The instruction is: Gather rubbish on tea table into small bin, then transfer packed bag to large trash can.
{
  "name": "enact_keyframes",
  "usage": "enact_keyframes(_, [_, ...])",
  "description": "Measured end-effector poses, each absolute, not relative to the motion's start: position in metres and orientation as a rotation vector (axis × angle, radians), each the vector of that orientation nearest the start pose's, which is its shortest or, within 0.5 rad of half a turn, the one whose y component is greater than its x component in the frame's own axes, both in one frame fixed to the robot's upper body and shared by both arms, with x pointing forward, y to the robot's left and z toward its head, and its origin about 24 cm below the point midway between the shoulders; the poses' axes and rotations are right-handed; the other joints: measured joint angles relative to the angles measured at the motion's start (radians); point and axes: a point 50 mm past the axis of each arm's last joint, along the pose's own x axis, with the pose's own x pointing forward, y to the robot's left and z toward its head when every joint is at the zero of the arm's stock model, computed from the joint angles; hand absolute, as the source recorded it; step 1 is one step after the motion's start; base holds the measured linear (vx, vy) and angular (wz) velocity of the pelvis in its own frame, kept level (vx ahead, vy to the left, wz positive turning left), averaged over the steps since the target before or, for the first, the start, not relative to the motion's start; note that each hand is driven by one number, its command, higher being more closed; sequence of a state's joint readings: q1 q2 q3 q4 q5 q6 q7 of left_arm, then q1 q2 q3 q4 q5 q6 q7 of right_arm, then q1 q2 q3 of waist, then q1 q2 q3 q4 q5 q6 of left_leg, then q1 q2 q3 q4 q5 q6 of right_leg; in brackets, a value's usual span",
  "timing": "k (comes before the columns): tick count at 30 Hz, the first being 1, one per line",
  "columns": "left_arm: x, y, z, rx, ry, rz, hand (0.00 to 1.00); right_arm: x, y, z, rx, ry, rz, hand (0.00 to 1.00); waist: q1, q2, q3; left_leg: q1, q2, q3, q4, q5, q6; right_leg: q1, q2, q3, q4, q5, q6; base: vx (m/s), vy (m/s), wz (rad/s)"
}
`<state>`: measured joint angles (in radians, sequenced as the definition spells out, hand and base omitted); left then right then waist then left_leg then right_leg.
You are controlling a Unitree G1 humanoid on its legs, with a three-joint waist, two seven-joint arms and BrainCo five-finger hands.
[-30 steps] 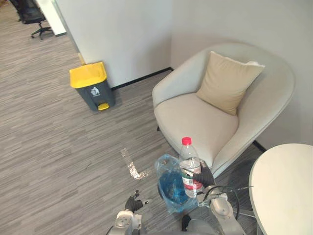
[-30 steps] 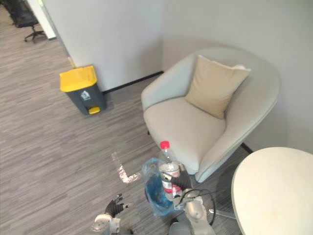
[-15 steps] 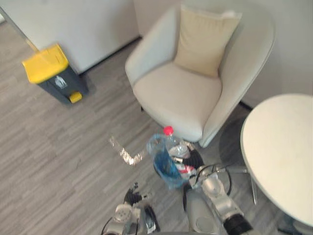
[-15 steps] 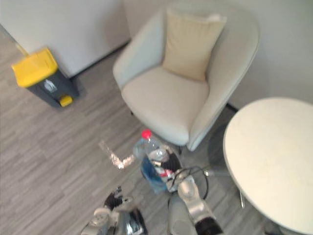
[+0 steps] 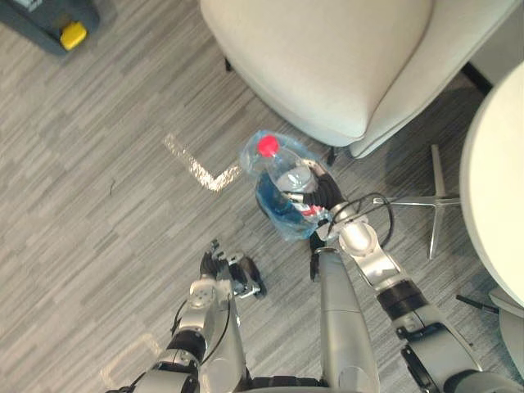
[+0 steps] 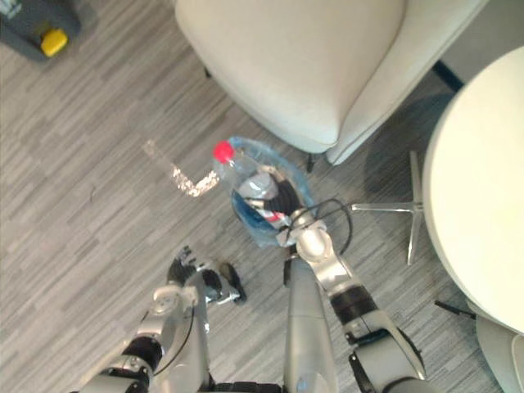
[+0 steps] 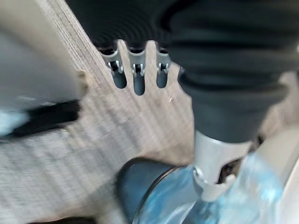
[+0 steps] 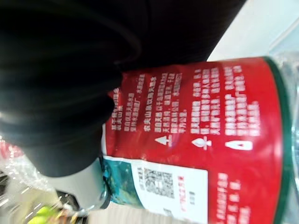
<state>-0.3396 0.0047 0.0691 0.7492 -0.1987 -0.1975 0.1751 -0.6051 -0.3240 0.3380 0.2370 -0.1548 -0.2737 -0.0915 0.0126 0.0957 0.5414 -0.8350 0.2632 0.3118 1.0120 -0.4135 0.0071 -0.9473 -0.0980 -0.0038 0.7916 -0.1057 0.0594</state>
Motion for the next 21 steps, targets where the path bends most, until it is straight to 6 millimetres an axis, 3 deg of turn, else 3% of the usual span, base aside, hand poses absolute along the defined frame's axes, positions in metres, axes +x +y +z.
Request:
enact_keyframes(1, [0.302,0.152,-0.014,-0.191,0.21,0.216,0.0,0.329,-0.088,0.185,-0.531,-0.687,0.326,1.0,0.004,-0.001,0.011,-0.054,-0.003,-0.012,0.022,0.003,0.003,-0.048,-0.009,-0.009,0.027,-0.003,-0.004,-0.08,-0.038,0.23])
enact_keyframes(4, [0.309,0.146,-0.003,-0.216,0.177,0.209,0.0,0.331,-0.084,0.201,-0.537,-0.732,0.32,1.0,0.015,-0.002,0.022,-0.104,-0.012,-0.03,0.042,0.011,0.005,-0.092,-0.025,-0.019,0.062,-0.008,-0.009,-0.04,-0.021,0.23])
enact_keyframes(11, [0.32,0.146,0.024,-0.246,0.066,0.206,0.0,0.338,-0.094,0.231,-0.52,-0.791,0.211,1.0,0.041,-0.002,0.022,-0.192,-0.052,-0.079,0.046,0.041,0.006,-0.154,-0.072,-0.052,0.1,-0.028,-0.013,-0.06,-0.025,0.31])
enact_keyframes(21, [0.327,0.148,0.044,-0.26,-0.001,0.2,0.0,0.354,-0.126,0.243,-0.506,-0.746,-0.001,1.0,0.045,-0.002,0.022,-0.224,-0.084,-0.105,0.026,0.07,0.004,-0.169,-0.102,-0.075,0.108,-0.032,-0.018,-0.06,-0.029,0.13])
